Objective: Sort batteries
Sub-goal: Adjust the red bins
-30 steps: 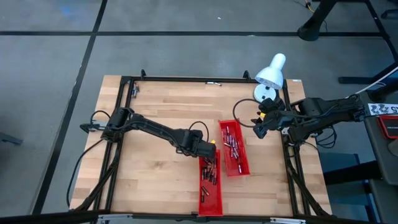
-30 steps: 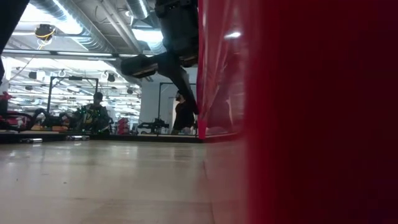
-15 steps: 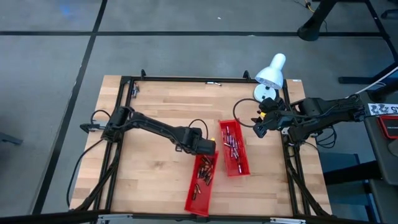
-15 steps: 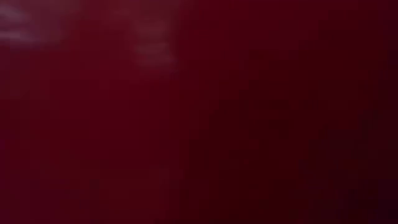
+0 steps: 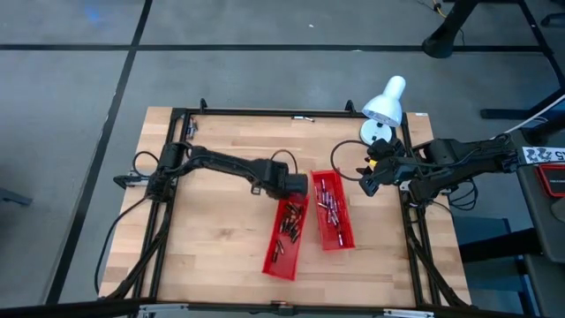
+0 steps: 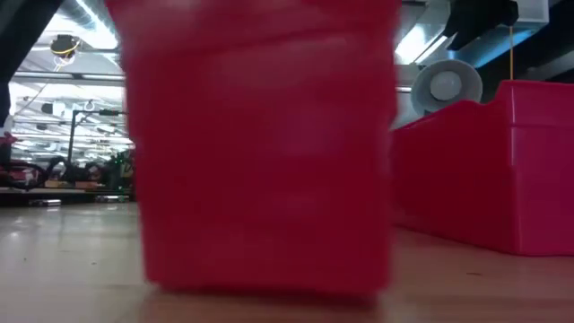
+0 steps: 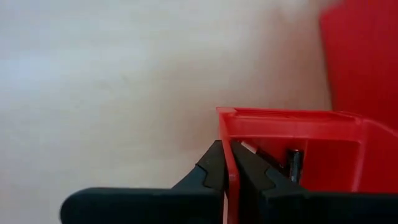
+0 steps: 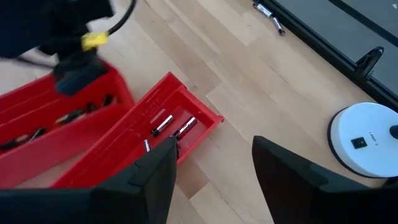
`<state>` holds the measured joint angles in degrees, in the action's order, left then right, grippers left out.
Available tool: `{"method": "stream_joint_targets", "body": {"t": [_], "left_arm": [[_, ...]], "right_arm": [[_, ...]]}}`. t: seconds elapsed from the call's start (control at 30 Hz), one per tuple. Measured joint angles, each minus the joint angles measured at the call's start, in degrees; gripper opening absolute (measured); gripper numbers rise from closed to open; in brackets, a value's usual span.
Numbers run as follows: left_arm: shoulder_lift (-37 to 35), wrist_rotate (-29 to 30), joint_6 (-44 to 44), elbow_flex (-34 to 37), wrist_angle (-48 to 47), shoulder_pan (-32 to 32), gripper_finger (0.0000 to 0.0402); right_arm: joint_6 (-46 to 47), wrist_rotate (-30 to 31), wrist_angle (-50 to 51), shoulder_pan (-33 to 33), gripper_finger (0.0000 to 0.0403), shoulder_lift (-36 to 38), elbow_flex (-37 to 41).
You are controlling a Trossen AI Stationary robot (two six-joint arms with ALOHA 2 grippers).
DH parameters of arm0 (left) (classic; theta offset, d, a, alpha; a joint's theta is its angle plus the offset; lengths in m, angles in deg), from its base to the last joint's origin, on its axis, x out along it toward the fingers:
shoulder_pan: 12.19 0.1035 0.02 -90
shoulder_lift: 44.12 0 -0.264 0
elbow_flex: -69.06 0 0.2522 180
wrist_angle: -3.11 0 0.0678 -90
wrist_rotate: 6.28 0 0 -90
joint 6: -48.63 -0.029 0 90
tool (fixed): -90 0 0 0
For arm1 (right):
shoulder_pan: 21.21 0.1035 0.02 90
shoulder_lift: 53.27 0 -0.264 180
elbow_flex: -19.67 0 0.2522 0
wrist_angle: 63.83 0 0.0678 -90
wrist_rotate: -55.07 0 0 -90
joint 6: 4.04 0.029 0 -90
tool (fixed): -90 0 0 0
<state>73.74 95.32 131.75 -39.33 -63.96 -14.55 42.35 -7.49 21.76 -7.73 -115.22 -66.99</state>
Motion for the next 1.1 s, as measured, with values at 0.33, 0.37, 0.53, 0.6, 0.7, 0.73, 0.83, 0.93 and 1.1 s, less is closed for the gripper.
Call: {"method": "stream_joint_targets", "body": {"t": [0.33, 0.37, 0.53, 0.6, 0.7, 0.73, 0.83, 0.93, 1.1], "left_arm": [[-0.49, 0.00, -5.84, -0.07, -4.89, 7.60, 0.0004], [-0.50, 0.07, -6.01, -0.07, -4.98, 8.23, 0.0005], [-0.55, -0.09, -7.62, -0.05, -5.63, 10.71, 0.0003], [-0.55, -0.68, -8.23, -0.04, -6.07, 11.34, 0.0003], [-0.55, -1.26, -8.53, -0.04, -6.04, 11.83, 0.0009], [-0.55, -1.64, -8.62, -0.04, -6.07, 11.92, 0.0011], [-0.50, -2.06, -8.48, 0.09, -6.33, 11.95, 0.0019], [-0.50, -2.20, -8.35, 0.09, -6.29, 11.97, 0.0029], [-0.50, -2.61, -8.84, 0.08, -6.21, 11.97, 0.0061]], "right_arm": [[0.47, -0.04, -0.04, 0.02, 0.0209, -0.01, 0.00], [0.80, -0.02, -0.15, 0.02, 0.0209, -0.01, 0.00], [1.19, -0.03, -0.17, 0.07, 0.0209, -0.01, 0.00], [1.20, -0.04, -0.17, 0.07, 0.0209, -0.01, 0.00], [1.23, -0.04, -0.17, 0.07, 0.0209, -0.01, 0.00], [1.22, -0.04, -0.17, 0.07, 0.0209, -0.01, 0.00], [1.04, -0.04, -0.16, 0.07, 0.0209, -0.01, 0.00], [0.28, -0.04, -0.17, 0.07, 0.0209, -0.01, 0.00], [-0.34, 0.05, -0.16, 0.04, 0.0209, -0.01, 0.00]]}}
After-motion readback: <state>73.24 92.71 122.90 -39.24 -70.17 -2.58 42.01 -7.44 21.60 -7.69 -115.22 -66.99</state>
